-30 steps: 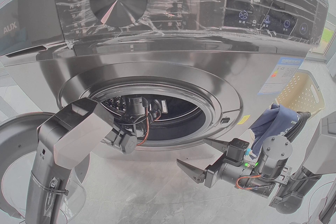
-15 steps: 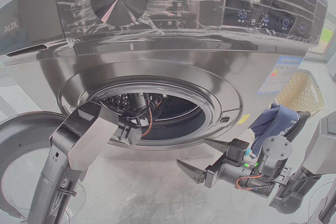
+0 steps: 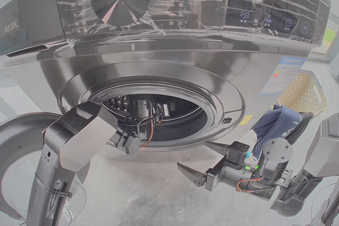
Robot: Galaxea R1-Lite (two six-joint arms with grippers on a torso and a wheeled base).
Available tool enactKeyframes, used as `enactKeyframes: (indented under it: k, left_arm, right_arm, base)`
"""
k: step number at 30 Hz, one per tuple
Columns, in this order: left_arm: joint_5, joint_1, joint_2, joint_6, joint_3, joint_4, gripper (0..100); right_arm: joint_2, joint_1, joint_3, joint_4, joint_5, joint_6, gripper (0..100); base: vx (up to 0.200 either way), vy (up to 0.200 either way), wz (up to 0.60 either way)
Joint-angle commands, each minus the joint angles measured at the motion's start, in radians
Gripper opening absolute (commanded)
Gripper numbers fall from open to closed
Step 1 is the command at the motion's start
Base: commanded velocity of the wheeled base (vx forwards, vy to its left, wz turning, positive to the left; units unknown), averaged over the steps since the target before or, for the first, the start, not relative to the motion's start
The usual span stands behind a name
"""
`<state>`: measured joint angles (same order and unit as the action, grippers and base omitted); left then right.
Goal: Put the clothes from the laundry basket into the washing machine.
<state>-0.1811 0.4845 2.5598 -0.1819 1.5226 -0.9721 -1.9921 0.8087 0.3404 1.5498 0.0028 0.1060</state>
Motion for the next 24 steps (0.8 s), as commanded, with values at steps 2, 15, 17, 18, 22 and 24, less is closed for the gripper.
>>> enactKeyframes:
  k: [2, 15, 17, 18, 22, 24]
  left_arm:
    - [0.009, 0.011, 0.030, 0.010, -0.004, 0.010, 100]
    - [-0.015, -0.007, 0.097, 0.013, 0.194, 0.105, 0]
    - [-0.052, -0.020, 0.117, 0.015, 0.275, 0.107, 0]
    - [-0.054, -0.021, 0.119, 0.015, 0.280, 0.107, 0]
    - [-0.060, -0.032, 0.142, 0.007, 0.377, 0.089, 0]
    - [-0.060, -0.035, 0.142, 0.007, 0.389, 0.079, 0]
  right_arm:
    - [-0.007, 0.009, 0.000, 0.001, 0.000, 0.000, 100]
    - [-0.007, 0.010, 0.003, 0.001, 0.000, 0.000, 100]
    - [-0.007, 0.010, 0.005, 0.001, 0.000, 0.000, 100]
    - [-0.007, 0.010, 0.005, 0.001, 0.000, 0.000, 100]
    - [-0.007, 0.010, 0.005, 0.001, 0.000, 0.000, 100]
    - [-0.008, 0.010, 0.005, 0.001, 0.000, 0.000, 100]
  base:
    - [0.000, 0.000, 0.00]
    - [0.000, 0.000, 0.00]
    - [0.000, 0.000, 0.00]
    - [0.000, 0.000, 0.00]
    - [0.000, 0.000, 0.00]
    - [0.000, 0.000, 0.00]
